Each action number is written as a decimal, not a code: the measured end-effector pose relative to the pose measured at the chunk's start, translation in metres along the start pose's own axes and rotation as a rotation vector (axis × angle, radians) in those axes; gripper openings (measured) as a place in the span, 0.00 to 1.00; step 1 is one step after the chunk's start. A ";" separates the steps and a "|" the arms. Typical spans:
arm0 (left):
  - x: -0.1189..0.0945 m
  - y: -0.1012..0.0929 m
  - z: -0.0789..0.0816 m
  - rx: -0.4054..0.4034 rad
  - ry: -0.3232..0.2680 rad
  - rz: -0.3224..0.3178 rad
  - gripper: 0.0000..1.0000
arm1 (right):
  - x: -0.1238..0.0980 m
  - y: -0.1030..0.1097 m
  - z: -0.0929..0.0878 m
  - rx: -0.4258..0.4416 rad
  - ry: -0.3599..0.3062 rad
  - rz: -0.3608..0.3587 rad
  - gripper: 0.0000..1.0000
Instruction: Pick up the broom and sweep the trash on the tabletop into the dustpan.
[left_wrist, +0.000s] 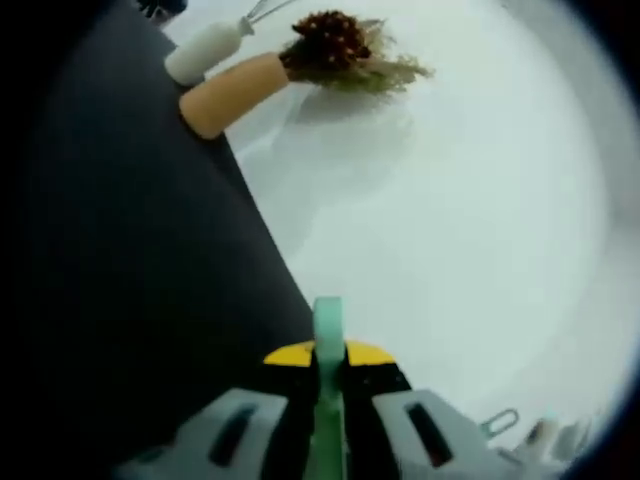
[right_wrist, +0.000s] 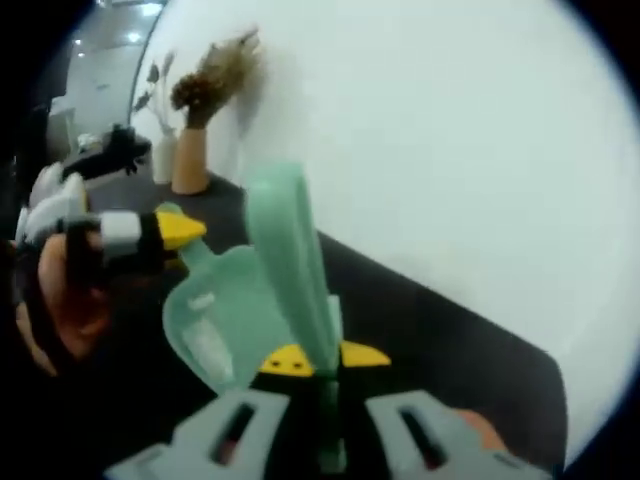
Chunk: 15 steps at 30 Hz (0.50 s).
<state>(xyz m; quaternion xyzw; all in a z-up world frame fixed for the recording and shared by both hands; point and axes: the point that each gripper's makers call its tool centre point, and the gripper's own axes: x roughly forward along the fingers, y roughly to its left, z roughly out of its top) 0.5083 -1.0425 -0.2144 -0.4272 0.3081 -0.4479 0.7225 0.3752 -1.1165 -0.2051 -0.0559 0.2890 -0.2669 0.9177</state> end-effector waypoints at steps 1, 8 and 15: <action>-0.004 -0.001 -0.003 0.006 0.001 -0.001 0.09 | -0.001 0.002 0.003 -0.013 -0.009 -0.001 0.05; -0.009 0.003 -0.004 -0.017 0.007 0.006 0.09 | -0.016 0.003 0.017 0.075 -0.068 0.039 0.05; -0.015 0.006 -0.008 -0.033 0.010 0.007 0.10 | -0.001 0.024 0.000 0.025 0.045 0.062 0.05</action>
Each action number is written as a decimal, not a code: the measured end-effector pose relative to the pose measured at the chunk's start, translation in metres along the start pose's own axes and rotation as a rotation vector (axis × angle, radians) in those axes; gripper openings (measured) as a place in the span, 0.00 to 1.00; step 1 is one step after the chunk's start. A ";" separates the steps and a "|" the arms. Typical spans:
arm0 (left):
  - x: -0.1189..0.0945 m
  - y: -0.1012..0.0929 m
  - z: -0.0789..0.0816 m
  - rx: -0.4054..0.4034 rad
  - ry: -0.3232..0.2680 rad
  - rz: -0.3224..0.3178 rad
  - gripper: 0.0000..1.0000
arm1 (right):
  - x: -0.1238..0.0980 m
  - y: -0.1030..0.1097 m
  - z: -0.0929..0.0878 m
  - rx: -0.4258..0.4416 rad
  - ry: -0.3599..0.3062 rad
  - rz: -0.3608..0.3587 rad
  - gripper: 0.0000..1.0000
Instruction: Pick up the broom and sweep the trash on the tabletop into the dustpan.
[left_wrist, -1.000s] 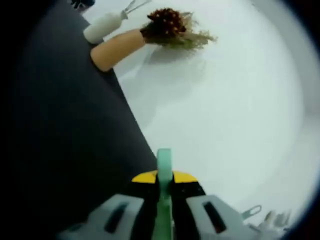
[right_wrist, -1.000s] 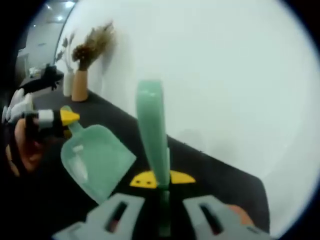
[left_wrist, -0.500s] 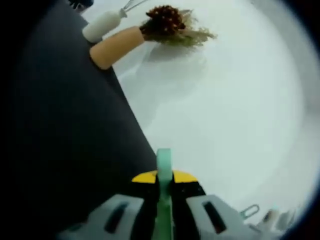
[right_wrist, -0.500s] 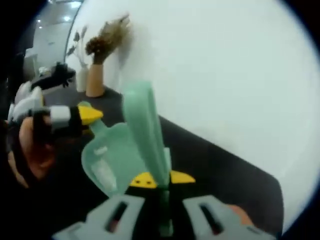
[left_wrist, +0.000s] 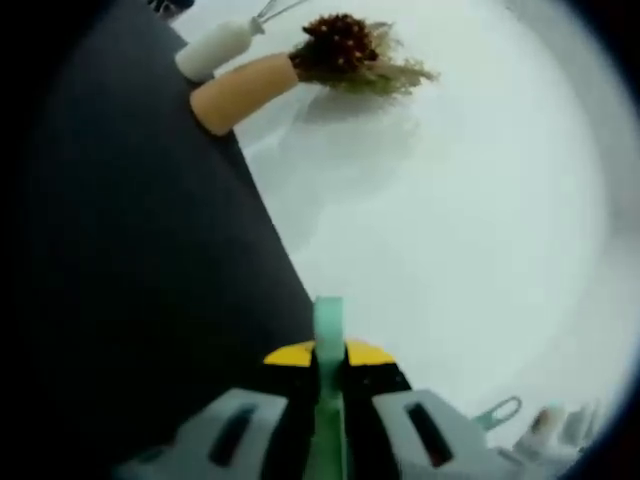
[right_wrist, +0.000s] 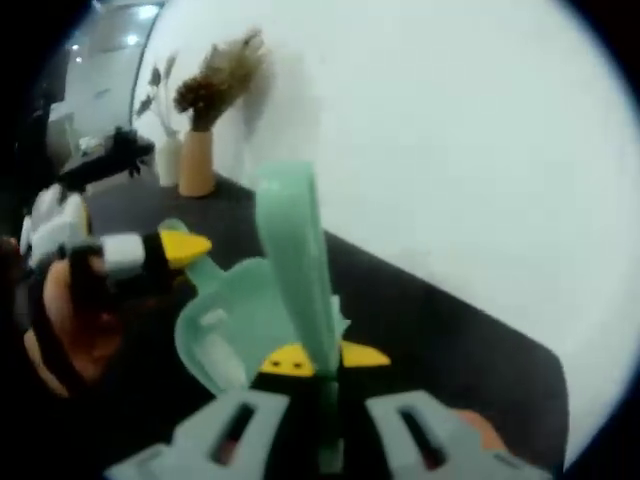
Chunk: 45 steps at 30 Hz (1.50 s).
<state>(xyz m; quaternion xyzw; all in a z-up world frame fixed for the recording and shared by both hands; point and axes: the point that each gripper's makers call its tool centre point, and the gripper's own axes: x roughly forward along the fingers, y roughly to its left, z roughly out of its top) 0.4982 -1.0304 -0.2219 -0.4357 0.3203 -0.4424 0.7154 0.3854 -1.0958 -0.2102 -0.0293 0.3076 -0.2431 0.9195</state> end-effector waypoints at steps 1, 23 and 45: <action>0.000 0.000 0.000 0.000 0.000 0.001 0.10 | -0.003 -0.004 0.004 -0.065 -0.017 -0.051 0.05; -0.030 -0.001 0.030 -0.061 -0.033 -0.018 0.09 | -0.076 0.010 0.035 -0.011 -0.159 0.010 0.05; -0.156 0.014 0.100 -0.172 -0.184 -0.048 0.09 | -0.169 0.055 0.024 -0.059 -0.191 -0.004 0.05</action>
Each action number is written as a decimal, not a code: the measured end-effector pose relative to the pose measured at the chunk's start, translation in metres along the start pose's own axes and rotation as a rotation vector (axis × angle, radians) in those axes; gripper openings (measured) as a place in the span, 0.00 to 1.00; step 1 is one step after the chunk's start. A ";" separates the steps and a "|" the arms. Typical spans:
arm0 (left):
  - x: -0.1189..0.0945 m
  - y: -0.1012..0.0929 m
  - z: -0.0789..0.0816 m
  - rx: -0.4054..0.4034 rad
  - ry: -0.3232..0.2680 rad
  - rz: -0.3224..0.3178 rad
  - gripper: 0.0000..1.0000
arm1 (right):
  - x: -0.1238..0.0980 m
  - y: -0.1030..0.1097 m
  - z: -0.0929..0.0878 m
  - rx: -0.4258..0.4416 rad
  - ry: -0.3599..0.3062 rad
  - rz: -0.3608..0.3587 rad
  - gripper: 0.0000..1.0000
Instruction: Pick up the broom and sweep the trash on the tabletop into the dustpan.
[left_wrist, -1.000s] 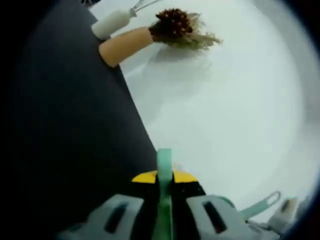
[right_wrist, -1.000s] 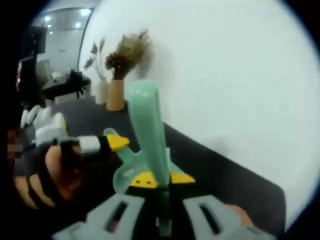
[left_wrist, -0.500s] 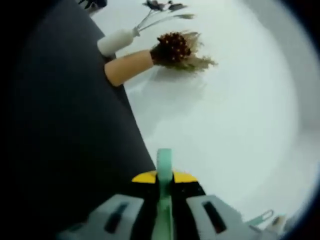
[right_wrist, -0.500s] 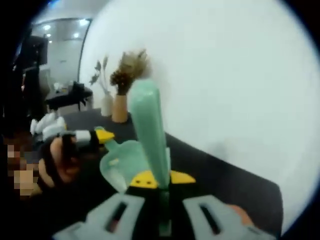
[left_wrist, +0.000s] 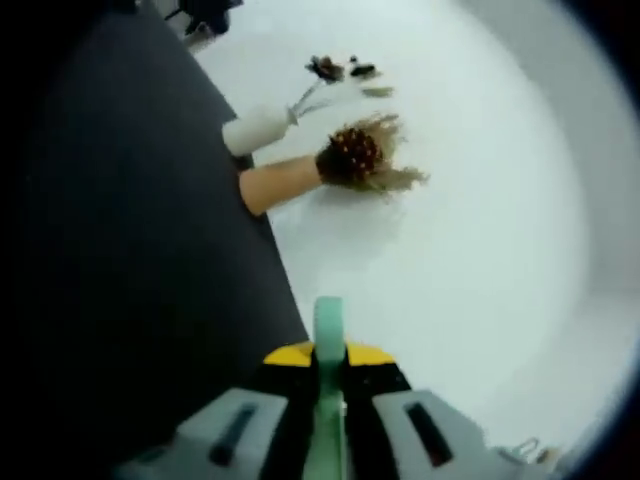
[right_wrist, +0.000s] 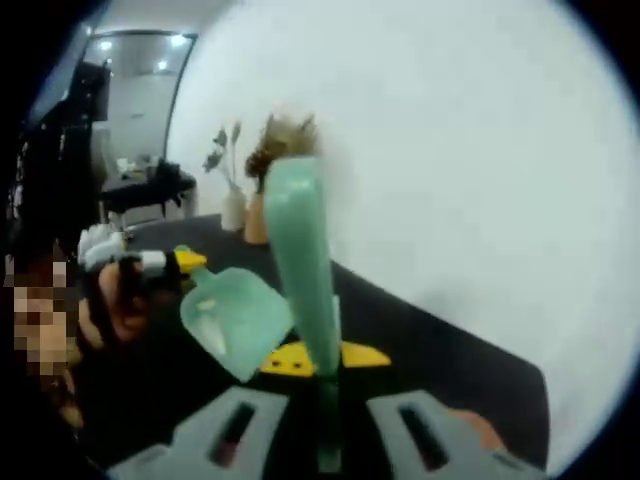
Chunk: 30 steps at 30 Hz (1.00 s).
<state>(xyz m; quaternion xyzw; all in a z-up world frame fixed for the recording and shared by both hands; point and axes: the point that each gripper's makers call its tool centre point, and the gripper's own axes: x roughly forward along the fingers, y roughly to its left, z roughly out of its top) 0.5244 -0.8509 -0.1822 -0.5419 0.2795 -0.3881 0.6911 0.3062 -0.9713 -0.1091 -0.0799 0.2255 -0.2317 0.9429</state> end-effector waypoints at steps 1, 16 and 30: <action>-0.004 0.001 0.009 -0.031 -0.032 -0.004 0.09 | -0.002 0.004 -0.001 -0.003 0.003 0.002 0.05; -0.053 0.053 0.119 -0.086 -0.506 0.068 0.10 | 0.018 0.044 0.007 -0.067 0.002 0.110 0.05; -0.026 0.084 0.079 -0.057 -0.439 0.174 0.10 | 0.039 0.043 -0.019 -0.047 0.020 0.149 0.05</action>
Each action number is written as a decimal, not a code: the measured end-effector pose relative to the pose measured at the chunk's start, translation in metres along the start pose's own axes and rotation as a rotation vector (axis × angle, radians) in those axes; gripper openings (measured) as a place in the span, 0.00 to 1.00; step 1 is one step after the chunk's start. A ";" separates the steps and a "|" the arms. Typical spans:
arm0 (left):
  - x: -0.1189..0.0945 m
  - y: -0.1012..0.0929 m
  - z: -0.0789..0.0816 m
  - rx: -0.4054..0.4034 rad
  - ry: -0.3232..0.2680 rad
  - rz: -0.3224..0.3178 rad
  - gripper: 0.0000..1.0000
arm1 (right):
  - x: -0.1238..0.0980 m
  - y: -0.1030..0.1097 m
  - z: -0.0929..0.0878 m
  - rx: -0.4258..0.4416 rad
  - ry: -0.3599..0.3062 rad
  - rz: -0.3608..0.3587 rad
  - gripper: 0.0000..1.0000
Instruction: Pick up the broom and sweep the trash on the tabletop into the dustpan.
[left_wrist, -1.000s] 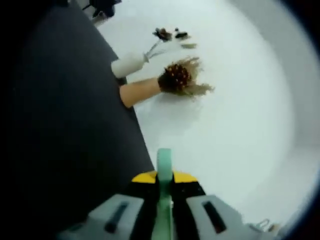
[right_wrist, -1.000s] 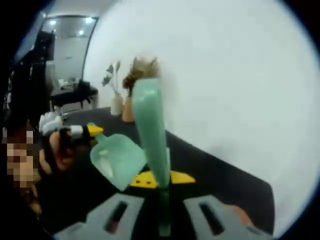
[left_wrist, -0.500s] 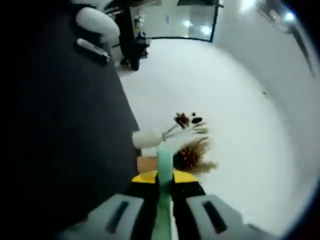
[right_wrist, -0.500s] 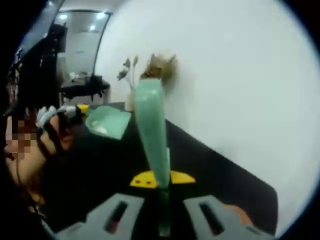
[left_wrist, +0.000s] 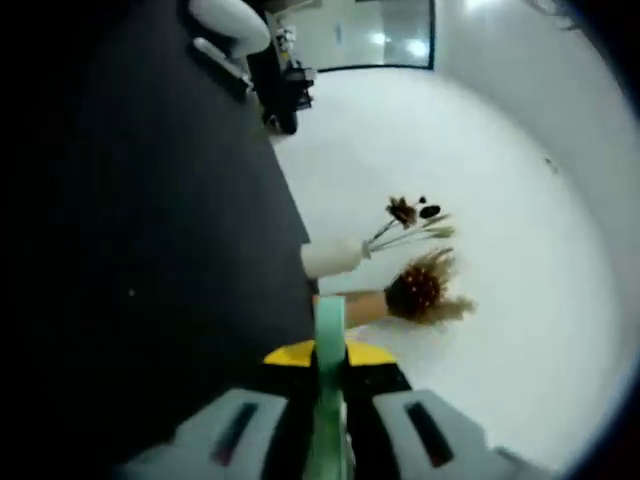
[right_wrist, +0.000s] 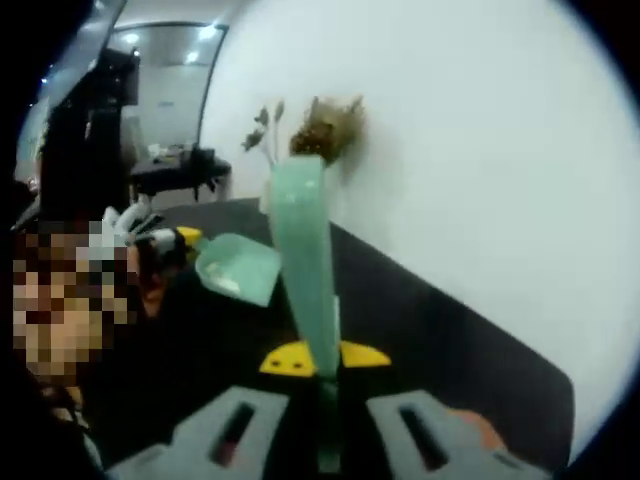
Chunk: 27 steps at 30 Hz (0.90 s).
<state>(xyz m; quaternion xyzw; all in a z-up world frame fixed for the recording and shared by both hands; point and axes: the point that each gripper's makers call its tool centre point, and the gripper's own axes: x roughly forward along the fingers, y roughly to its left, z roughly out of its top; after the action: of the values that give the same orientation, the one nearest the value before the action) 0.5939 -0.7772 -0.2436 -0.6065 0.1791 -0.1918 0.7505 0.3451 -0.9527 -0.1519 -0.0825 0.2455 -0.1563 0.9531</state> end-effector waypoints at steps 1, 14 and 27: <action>0.000 0.005 -0.003 0.008 0.005 0.010 0.10 | 0.001 -0.001 -0.002 0.004 0.002 0.002 0.05; -0.004 0.002 -0.006 0.063 0.120 0.042 0.22 | -0.001 0.005 0.002 0.005 -0.020 0.015 0.05; 0.005 0.012 0.019 0.196 0.364 0.049 0.34 | -0.014 0.013 0.007 -0.002 -0.056 0.012 0.05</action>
<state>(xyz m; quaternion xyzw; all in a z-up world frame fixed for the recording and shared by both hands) 0.6081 -0.7617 -0.2514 -0.4816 0.3068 -0.2963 0.7656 0.3403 -0.9353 -0.1425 -0.0865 0.2195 -0.1478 0.9605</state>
